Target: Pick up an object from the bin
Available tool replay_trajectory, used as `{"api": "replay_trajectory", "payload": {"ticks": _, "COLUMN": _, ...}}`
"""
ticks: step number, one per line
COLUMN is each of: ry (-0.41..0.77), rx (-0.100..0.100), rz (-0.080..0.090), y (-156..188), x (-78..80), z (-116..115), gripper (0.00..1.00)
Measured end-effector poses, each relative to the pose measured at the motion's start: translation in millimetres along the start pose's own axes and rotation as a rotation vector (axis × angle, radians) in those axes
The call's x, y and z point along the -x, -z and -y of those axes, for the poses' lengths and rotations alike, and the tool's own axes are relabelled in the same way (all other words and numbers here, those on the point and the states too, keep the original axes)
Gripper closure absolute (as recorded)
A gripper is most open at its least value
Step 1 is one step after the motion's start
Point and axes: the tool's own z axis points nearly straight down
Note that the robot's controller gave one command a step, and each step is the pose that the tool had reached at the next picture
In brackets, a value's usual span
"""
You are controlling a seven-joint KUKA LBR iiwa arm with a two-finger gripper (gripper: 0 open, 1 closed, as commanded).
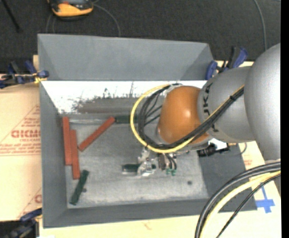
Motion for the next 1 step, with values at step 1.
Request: {"api": "replay_trajectory", "payload": {"ticks": 1, "ry": -0.001, "rx": 0.0, "rz": 0.0, "y": 0.0, "x": 0.0, "z": 0.0, "gripper": 1.0}}
